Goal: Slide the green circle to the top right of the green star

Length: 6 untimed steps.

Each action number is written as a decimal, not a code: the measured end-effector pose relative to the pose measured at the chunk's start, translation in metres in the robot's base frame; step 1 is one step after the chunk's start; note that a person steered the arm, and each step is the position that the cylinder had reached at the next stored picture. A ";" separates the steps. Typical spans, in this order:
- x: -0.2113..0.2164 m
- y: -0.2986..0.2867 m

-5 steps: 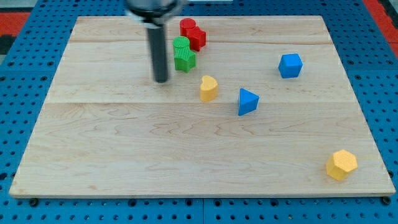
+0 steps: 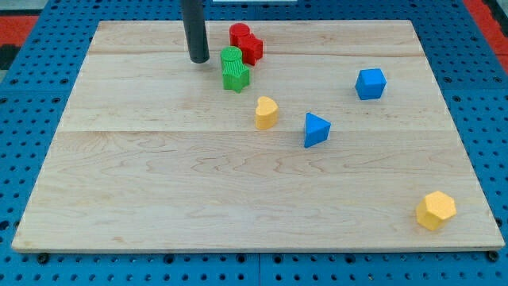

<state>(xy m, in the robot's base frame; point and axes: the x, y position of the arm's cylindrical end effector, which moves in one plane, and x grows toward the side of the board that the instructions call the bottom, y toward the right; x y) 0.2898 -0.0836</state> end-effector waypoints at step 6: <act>0.007 0.039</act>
